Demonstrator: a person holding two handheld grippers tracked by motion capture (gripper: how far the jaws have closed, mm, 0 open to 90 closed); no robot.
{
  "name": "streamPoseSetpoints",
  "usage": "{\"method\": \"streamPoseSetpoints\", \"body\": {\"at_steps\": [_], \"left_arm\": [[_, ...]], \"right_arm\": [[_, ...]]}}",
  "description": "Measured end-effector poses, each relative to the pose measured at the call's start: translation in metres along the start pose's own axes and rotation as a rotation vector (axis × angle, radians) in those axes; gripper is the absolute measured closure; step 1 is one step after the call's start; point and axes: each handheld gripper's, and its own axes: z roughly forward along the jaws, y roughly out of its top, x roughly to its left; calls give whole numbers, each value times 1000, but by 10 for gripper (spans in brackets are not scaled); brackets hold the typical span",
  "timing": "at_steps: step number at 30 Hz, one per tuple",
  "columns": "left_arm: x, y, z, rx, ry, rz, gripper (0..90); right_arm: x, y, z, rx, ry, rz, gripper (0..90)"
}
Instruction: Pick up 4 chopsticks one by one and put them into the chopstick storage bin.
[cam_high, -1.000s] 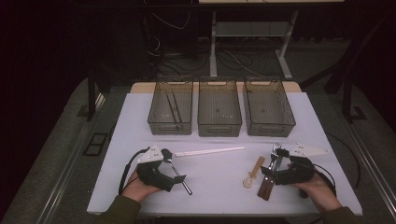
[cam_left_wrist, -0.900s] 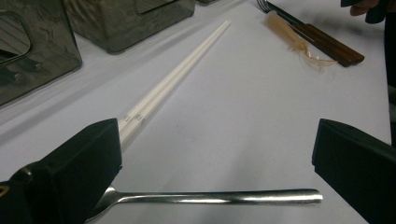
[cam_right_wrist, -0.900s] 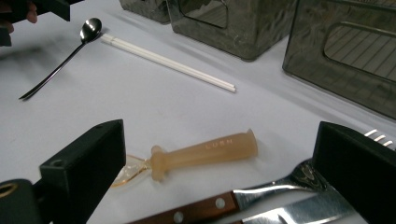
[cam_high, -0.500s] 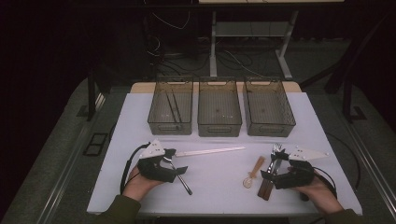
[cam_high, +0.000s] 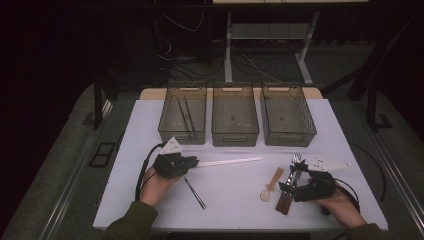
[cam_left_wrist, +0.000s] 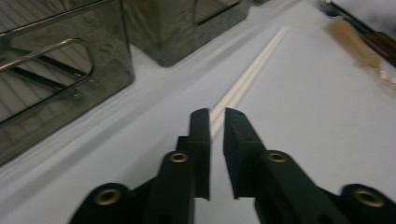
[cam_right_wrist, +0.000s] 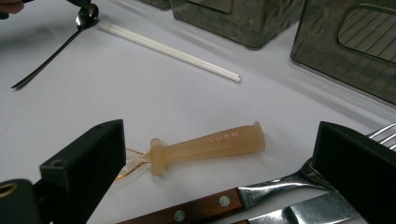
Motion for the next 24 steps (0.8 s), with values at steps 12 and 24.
{"method": "streamPoseSetpoints", "body": {"at_steps": [12,24], "left_arm": [[9,6,27,129,100,-33,893],[11,3,31,180,142,-23,893]], "right_arm": [[0,0,0,8,-9,-8,31],[1,0,0,10,-8,-20,31]]}}
